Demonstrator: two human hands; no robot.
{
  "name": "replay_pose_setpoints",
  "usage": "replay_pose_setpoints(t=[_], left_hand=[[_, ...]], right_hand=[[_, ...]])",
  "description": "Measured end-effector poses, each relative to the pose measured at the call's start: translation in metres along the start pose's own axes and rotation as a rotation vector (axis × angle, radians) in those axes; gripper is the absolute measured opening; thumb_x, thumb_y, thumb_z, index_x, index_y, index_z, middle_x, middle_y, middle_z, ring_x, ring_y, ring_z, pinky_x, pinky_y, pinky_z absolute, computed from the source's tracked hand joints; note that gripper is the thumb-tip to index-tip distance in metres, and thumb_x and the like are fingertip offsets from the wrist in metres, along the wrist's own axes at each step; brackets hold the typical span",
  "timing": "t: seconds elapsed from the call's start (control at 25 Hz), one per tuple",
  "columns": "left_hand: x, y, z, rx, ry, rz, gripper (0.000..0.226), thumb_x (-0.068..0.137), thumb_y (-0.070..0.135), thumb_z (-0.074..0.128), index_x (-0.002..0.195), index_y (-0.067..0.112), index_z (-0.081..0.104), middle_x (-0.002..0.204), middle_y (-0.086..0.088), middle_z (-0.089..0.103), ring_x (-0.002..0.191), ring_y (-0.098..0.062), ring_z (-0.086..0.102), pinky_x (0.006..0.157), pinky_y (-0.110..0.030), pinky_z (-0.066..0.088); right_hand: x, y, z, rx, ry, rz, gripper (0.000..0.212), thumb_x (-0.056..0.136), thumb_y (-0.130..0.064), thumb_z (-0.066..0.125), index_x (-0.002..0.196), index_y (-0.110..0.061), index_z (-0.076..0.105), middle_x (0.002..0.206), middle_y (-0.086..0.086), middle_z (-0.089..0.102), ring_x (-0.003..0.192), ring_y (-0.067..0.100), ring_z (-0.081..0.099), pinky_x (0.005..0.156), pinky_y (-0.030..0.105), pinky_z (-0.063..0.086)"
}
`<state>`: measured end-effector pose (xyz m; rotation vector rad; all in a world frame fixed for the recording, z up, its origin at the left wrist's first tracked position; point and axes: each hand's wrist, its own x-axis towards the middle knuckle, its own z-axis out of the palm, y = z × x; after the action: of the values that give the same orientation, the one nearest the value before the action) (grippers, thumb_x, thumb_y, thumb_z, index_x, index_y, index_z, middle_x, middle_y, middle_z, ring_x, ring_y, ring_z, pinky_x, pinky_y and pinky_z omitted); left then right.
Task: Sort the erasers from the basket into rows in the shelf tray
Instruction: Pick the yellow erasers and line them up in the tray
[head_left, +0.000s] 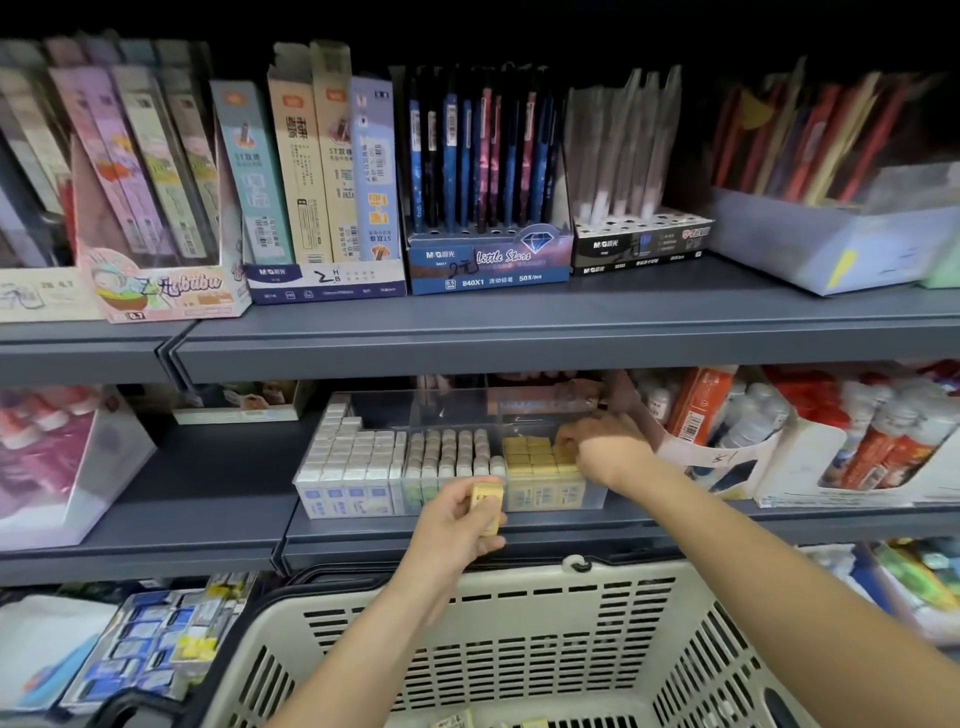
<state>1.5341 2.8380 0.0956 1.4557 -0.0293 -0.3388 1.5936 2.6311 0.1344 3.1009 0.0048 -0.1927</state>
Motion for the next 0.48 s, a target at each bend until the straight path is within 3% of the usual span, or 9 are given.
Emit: replay_pose_setpoints(t=[0.12,0.2,0.28,0.36,0.4,0.48], left_hand=[[0.0,0.0,0.006,0.014,0.023,-0.024,0.021,0.091,0.002,0.053,0.111,0.009,0.058,0.104,-0.01,0.066,0.093,-0.017,0.065,0.064,-0.019,0.052],[-0.001,0.001,0.009,0.028,0.022,-0.016,0.023,0.09,0.003,0.056,0.112,0.009,0.059,0.105,-0.01,0.067,0.094,-0.017,0.065,0.065,-0.018,0.052],[-0.003,0.003,0.012,0.045,0.024,-0.007,0.024,0.089,0.006,0.058,0.112,0.012,0.06,0.105,-0.007,0.068,0.093,-0.016,0.065,0.066,-0.02,0.051],[-0.004,0.005,0.017,0.059,0.019,0.0,0.023,0.088,0.009,0.061,0.11,0.016,0.061,0.103,-0.004,0.069,0.088,-0.014,0.064,0.065,-0.021,0.05],[-0.006,0.007,0.02,0.055,0.009,0.004,0.021,0.088,0.009,0.062,0.108,0.016,0.062,0.1,-0.004,0.069,0.086,-0.012,0.064,0.065,-0.02,0.049],[-0.01,0.008,0.025,0.034,-0.021,0.008,0.02,0.087,0.008,0.063,0.107,0.012,0.063,0.096,-0.006,0.07,0.083,-0.011,0.065,0.066,-0.019,0.05]], right_hand=[[-0.008,-0.004,0.003,-0.036,0.035,-0.02,0.036,0.094,-0.017,0.038,0.122,-0.032,0.055,0.133,-0.001,0.053,0.127,0.024,0.039,0.102,0.039,0.027],[-0.024,-0.008,0.005,0.093,0.214,-0.056,0.03,0.096,-0.026,0.039,0.117,-0.03,0.06,0.126,-0.001,0.059,0.127,0.025,0.042,0.102,0.039,0.029],[-0.042,-0.015,0.005,0.395,0.323,-0.149,0.028,0.095,-0.035,0.043,0.104,-0.024,0.067,0.104,-0.004,0.069,0.105,0.017,0.059,0.087,0.031,0.042],[-0.06,-0.023,0.002,0.646,0.262,-0.24,0.024,0.091,-0.039,0.052,0.098,-0.024,0.07,0.086,-0.015,0.068,0.079,-0.005,0.058,0.071,0.012,0.042],[-0.067,-0.027,0.0,0.691,0.221,-0.261,0.02,0.089,-0.038,0.056,0.097,-0.026,0.07,0.078,-0.018,0.064,0.072,-0.009,0.055,0.066,0.007,0.04],[-0.074,-0.029,-0.001,0.733,0.171,-0.246,0.01,0.087,-0.03,0.061,0.093,-0.028,0.068,0.07,-0.015,0.06,0.062,-0.006,0.054,0.064,0.01,0.043]])
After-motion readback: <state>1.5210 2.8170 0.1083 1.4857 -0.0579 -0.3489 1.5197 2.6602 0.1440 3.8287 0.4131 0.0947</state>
